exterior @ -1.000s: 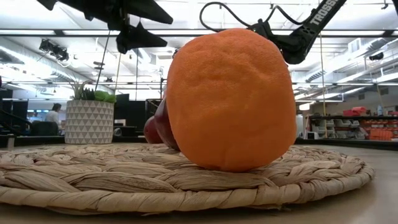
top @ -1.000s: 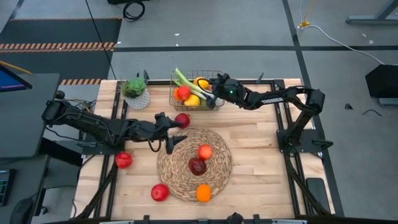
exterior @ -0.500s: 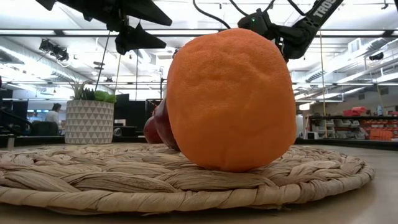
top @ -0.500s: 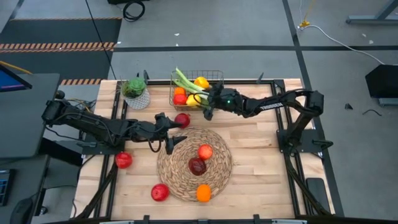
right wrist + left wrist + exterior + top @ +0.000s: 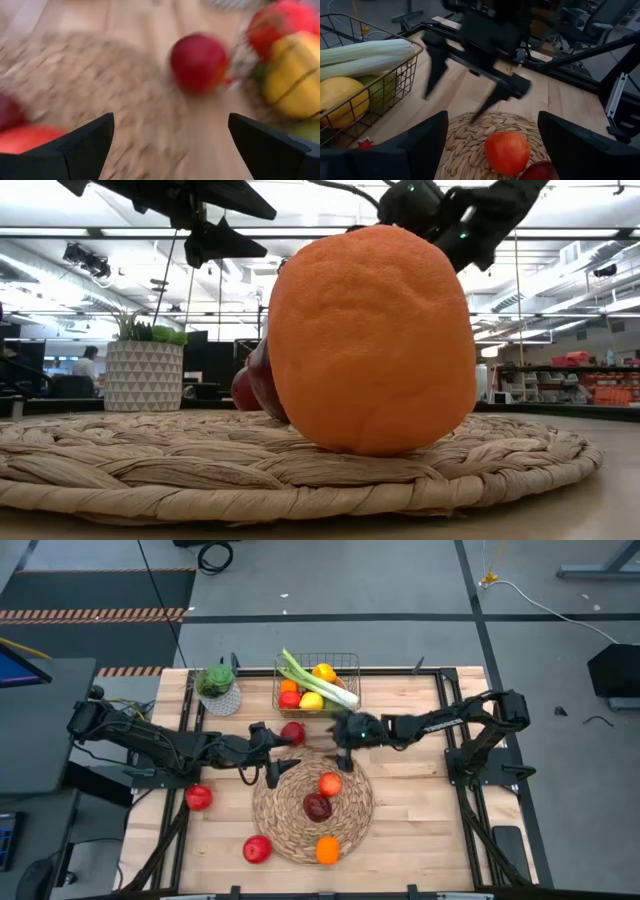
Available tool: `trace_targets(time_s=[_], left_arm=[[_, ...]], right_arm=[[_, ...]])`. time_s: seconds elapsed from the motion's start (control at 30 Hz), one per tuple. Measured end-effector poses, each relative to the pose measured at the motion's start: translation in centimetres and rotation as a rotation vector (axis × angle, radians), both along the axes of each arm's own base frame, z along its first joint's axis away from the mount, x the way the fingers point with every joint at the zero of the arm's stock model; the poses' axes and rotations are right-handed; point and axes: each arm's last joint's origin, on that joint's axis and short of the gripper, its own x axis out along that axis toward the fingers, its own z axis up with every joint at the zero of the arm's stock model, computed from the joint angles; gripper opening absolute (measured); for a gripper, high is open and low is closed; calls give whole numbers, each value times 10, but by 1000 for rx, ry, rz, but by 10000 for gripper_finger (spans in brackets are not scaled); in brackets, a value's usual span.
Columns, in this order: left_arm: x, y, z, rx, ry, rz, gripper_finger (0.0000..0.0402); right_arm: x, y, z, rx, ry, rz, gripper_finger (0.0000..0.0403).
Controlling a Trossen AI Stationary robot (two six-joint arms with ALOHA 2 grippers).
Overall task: Build produce basket
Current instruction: Put the apple into the wire basket
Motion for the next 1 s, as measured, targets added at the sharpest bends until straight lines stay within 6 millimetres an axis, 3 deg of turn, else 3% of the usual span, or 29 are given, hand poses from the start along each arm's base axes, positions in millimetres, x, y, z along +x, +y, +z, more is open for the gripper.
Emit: trace_targets(time_s=[0.17, 0.37, 0.53, 0.83, 1.0], left_arm=[[0, 0, 0, -1, -1, 0, 314], [0, 0, 0, -16, -5, 5, 314], [0, 0, 0, -20, -6, 6, 314], [0, 0, -1, -20, 2, 6, 314], [0, 0, -1, -23, 2, 7, 314]], right_arm=[[-7, 32, -7, 8, 115, 93, 397], [-9, 58, -7, 35, 121, 146, 397], [-11, 63, -2, 10, 108, 136, 398], [-24, 67, 35, 110, -14, 170, 399], [-23, 81, 27, 137, 15, 211, 398]])
